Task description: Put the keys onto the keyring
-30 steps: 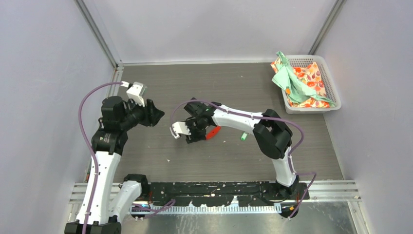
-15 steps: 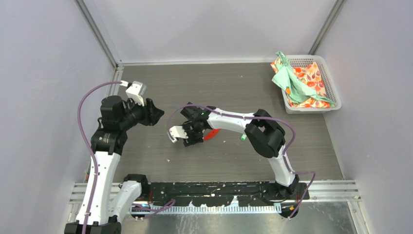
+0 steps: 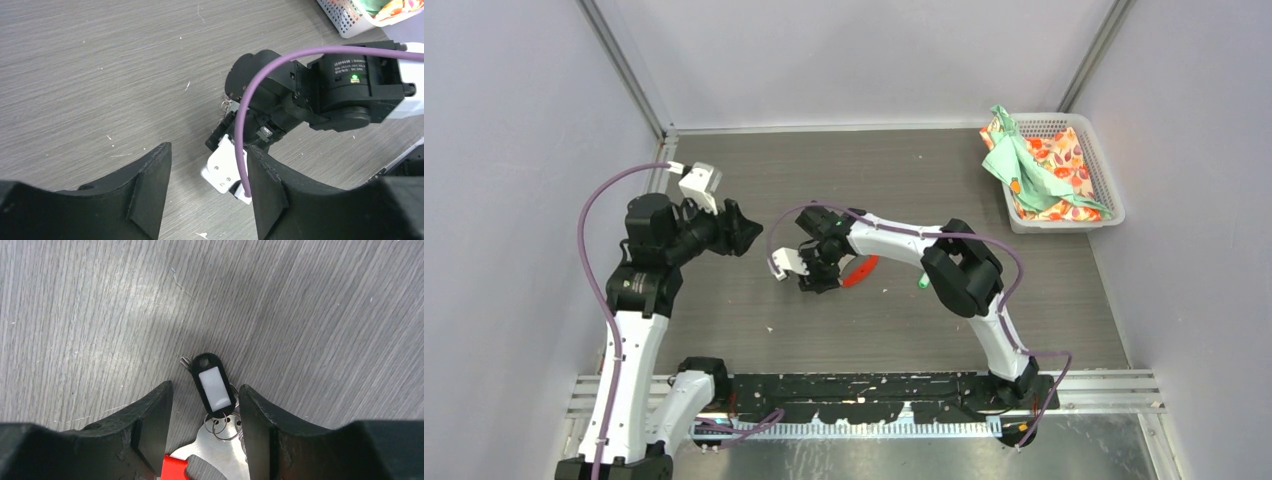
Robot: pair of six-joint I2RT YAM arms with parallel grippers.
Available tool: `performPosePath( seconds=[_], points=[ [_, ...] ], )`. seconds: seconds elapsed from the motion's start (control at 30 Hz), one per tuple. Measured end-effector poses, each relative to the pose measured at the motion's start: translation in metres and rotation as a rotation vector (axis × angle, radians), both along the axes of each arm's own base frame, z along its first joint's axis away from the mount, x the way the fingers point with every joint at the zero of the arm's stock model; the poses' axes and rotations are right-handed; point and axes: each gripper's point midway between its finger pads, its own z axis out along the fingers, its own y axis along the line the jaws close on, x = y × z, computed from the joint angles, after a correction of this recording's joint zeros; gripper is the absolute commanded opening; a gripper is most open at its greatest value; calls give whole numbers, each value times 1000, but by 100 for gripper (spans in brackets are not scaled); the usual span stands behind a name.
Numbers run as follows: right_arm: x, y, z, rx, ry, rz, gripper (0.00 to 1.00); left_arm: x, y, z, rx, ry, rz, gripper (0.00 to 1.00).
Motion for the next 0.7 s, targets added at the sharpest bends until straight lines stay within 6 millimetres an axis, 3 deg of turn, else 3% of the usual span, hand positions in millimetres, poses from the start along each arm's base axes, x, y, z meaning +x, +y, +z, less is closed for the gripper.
performPosePath(
  seconds=[0.2, 0.4, 0.63, 0.7],
  points=[
    [-3, -2, -3, -4, 67, -23, 48, -3, -3, 4, -7, -4, -18, 64],
    [-6, 0, -4, 0, 94, -35, 30, -5, -6, 5, -13, -3, -38, 71],
    [-3, 3, -2, 15, 94, -52, 3, -8, -9, 6, -17, -11, -60, 72],
    [1, 8, 1, 37, 81, -63, 1, -9, -8, 7, -9, -18, -63, 72]
  ],
)
